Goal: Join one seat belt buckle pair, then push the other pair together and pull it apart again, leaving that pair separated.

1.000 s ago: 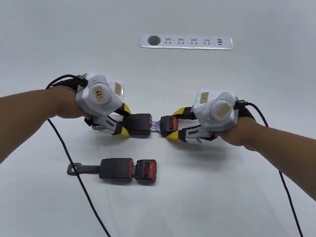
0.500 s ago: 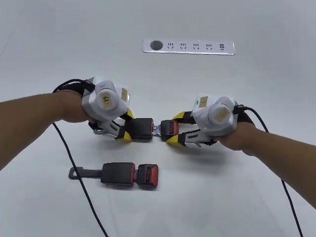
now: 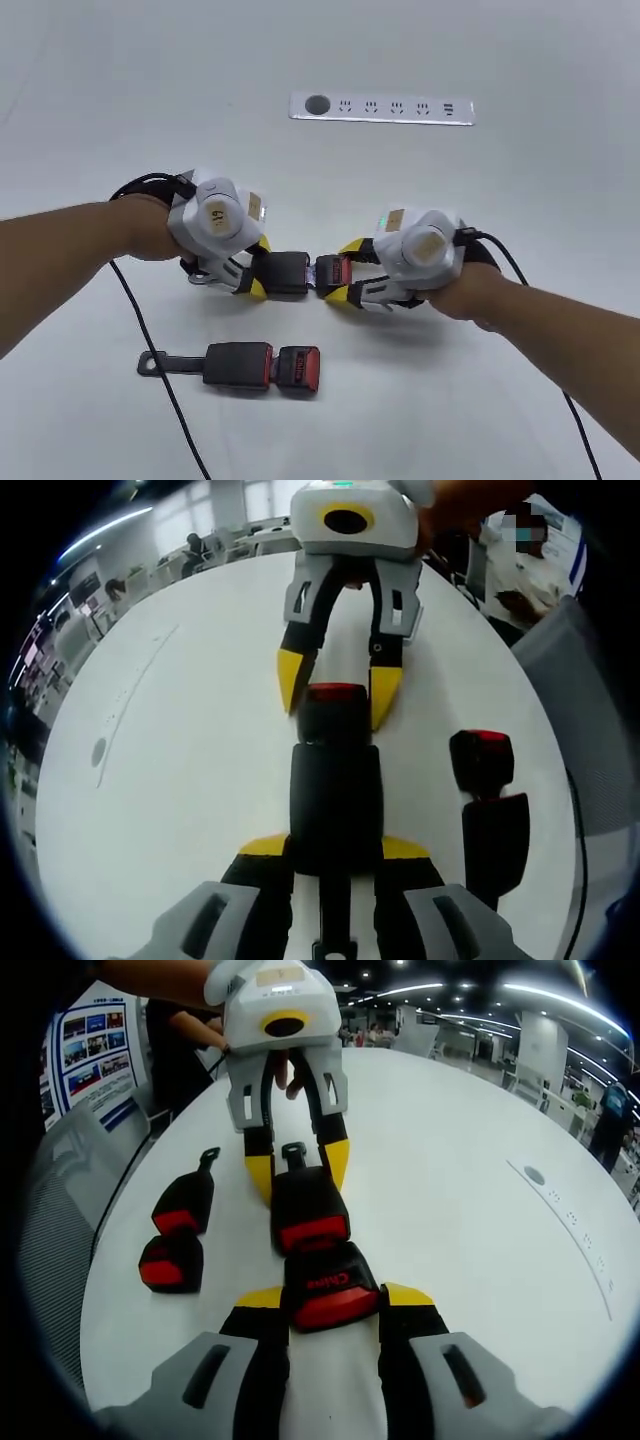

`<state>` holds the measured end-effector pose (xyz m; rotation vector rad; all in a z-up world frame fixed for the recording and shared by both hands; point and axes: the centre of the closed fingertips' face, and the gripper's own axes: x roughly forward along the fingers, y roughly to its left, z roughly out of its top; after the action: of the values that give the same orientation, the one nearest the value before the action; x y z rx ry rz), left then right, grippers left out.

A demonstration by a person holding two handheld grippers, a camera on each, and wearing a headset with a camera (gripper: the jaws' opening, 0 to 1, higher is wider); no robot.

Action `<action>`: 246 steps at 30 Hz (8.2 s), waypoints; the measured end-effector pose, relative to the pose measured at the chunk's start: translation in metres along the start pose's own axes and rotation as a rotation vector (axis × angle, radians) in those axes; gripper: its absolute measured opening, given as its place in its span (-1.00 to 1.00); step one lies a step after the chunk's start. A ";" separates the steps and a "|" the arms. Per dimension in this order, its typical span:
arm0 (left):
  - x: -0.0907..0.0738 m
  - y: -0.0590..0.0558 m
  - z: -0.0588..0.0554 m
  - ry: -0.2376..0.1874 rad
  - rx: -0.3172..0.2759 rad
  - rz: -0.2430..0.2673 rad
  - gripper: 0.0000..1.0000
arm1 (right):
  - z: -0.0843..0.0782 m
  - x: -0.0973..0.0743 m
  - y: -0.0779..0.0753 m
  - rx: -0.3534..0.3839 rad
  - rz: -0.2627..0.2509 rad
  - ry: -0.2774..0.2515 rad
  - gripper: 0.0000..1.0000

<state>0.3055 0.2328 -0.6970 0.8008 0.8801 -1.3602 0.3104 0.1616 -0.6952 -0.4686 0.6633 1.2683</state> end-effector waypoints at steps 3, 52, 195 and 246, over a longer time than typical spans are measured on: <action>0.000 0.000 0.000 -0.004 -0.004 0.002 -0.37 | 0.000 0.001 0.000 -0.003 -0.004 0.004 -0.34; -0.007 -0.005 -0.001 -0.112 0.003 -0.002 -0.36 | -0.005 -0.011 0.001 -0.058 0.024 0.013 -0.33; -0.102 -0.121 -0.047 -0.480 -0.817 0.513 1.00 | -0.106 -0.183 0.074 0.478 -0.581 -0.204 0.98; -0.128 -0.157 -0.036 -0.537 -0.756 0.524 1.00 | -0.090 -0.190 0.117 0.446 -0.593 -0.217 0.99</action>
<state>0.1455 0.3152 -0.5972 0.0436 0.6144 -0.6326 0.1503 -0.0039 -0.6259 -0.1323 0.5453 0.5747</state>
